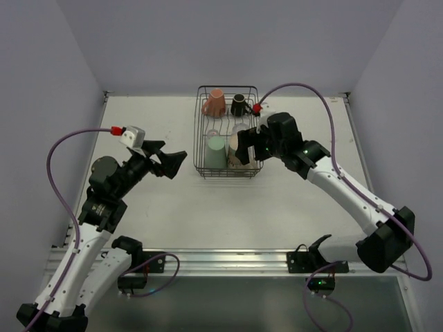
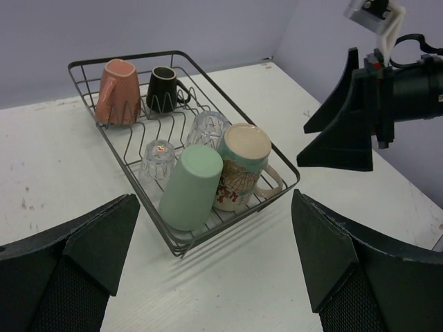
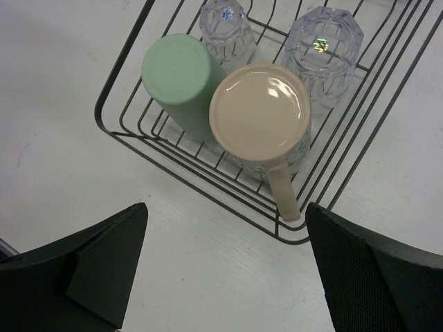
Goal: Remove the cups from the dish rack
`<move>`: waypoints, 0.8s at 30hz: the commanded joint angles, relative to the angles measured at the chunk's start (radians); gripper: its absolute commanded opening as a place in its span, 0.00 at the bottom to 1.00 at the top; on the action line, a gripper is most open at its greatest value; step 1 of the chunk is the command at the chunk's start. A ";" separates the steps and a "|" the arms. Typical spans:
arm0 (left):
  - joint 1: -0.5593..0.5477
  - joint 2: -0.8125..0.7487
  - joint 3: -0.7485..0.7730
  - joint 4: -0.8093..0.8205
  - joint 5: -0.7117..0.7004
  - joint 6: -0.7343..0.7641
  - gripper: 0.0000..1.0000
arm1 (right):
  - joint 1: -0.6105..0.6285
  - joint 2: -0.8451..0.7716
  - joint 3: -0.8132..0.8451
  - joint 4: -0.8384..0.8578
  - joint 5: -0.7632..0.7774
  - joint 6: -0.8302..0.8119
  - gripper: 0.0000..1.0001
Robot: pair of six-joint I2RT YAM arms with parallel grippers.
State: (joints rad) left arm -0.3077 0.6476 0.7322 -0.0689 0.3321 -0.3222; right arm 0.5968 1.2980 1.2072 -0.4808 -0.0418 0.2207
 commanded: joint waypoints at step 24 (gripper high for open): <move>0.007 0.012 -0.007 0.034 0.004 0.003 1.00 | 0.012 0.425 0.291 -0.053 0.155 -0.112 0.99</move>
State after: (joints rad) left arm -0.3077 0.6628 0.7250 -0.0689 0.3328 -0.3222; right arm 0.6041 1.6951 1.4441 -0.5385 0.0708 0.1352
